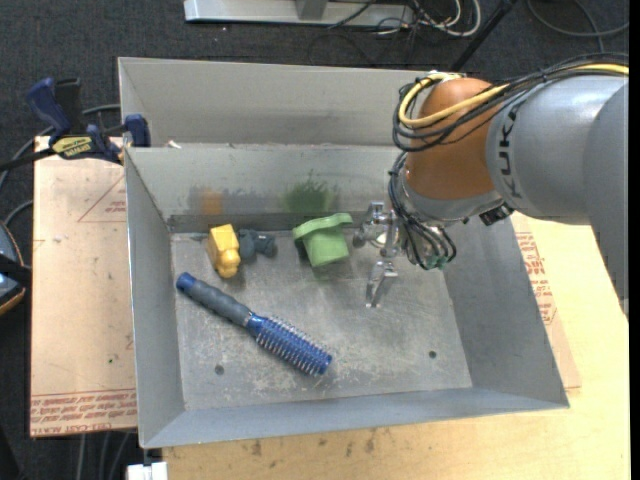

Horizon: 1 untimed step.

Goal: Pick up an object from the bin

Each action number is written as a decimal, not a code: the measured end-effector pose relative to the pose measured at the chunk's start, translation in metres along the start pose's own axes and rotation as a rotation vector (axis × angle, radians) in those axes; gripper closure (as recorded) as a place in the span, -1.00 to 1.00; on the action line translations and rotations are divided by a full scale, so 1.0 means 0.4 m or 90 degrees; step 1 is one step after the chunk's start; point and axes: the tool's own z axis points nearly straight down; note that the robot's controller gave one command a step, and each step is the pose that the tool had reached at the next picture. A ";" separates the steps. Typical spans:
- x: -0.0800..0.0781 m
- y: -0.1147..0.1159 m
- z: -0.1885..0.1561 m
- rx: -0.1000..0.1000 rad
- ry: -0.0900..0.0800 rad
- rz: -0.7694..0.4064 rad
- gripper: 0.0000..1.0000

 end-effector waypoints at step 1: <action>-0.055 0.067 0.106 0.003 -0.006 0.070 -1.00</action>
Offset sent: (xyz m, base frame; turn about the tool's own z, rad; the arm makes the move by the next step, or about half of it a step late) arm 0.0191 0.0274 -0.0470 0.1116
